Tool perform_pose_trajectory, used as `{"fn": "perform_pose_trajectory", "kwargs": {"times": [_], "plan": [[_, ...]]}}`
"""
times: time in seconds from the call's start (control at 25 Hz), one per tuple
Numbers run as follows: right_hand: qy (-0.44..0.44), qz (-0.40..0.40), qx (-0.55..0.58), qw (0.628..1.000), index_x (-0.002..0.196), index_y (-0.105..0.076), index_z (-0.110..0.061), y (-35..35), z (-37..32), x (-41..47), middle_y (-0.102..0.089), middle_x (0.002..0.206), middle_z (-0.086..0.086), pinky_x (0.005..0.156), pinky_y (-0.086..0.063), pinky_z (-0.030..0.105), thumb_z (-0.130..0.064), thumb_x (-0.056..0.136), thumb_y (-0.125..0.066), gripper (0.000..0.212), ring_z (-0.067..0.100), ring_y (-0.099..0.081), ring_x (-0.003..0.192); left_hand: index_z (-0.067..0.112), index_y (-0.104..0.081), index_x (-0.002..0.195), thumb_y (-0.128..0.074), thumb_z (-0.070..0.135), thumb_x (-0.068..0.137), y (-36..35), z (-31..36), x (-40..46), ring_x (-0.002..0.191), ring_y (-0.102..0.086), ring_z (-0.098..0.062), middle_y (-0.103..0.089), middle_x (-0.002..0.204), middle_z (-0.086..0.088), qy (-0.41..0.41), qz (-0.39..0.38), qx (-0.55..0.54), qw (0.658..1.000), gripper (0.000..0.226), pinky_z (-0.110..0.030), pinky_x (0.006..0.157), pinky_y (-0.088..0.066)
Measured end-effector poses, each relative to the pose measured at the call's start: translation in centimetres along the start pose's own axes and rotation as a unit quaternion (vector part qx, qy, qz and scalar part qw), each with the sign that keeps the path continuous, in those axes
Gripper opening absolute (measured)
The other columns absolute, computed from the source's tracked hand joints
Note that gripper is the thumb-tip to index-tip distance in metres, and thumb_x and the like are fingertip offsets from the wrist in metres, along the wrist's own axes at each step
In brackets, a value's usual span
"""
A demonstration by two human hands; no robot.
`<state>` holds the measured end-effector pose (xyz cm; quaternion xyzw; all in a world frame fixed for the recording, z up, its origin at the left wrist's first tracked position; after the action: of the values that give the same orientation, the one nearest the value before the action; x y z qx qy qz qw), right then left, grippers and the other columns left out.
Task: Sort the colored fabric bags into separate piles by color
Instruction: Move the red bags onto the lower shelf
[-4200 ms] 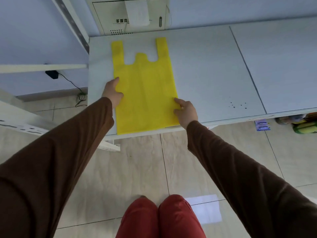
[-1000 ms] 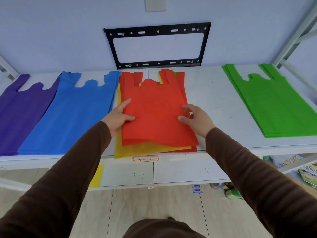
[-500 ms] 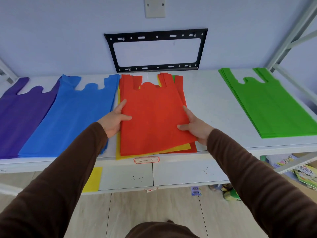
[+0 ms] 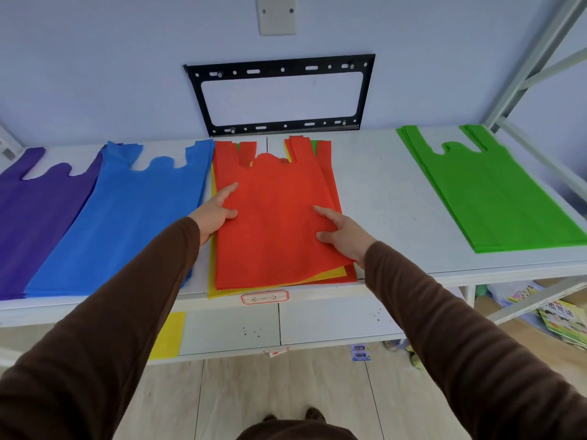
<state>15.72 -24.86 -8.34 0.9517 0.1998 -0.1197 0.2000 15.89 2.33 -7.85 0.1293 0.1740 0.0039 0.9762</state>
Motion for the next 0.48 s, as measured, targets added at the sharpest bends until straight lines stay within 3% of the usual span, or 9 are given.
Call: {"fn": "perform_pose_trajectory", "kwargs": {"times": [0.12, 0.28, 0.48], "plan": [[-0.024, -0.02, 0.071, 0.997, 0.142, -0.045, -0.036, 0.1, 0.5, -0.1, -0.05, 0.14, 0.002, 0.098, -0.052, 0.046, -0.02, 0.09, -0.066, 0.059, 0.028, -0.06, 0.114, 0.035, -0.034, 0.149, -0.05, 0.005, 0.097, 0.0, -0.1, 0.0, 0.112, -0.06, -0.02, -0.043, 0.148, -0.002, 0.021, 0.011, -0.035, 0.999, 0.062, -0.033, 0.086, -0.053], [-0.012, -0.043, 0.091, 0.995, 0.142, -0.047, -0.031, 0.3, -0.4, 0.2, -0.051, 0.14, 0.006, 0.096, -0.054, 0.041, -0.002, 0.087, -0.063, 0.065, 0.028, -0.06, 0.112, 0.036, -0.028, 0.15, -0.051, -0.004, 0.094, 0.0, 1.1, -0.3, 0.107, -0.061, -0.017, -0.04, 0.151, -0.001, 0.02, 0.035, -0.016, 0.999, 0.073, -0.032, 0.081, -0.055], [0.041, -0.027, 0.133, 0.99, 0.142, -0.048, -0.028, 3.5, -3.6, -0.7, -0.058, 0.135, 0.007, 0.077, -0.059, 0.026, 0.008, 0.085, -0.059, 0.068, 0.02, -0.066, 0.095, 0.038, -0.026, 0.151, -0.05, -0.004, 0.093, 0.6, 6.7, -1.7, 0.114, -0.06, -0.019, -0.042, 0.148, 0.004, -0.064, 0.08, -0.007, 0.995, 0.075, -0.04, 0.093, -0.054]]}}
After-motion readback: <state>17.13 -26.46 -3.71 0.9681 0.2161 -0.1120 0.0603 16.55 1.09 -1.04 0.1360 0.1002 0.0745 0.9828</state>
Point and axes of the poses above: each hand's wrist, its own x-axis towards the middle knuckle, its own y-axis out of the back of the hand, z = x × y, the point moved 8 cm from there along x, towards the middle knuckle
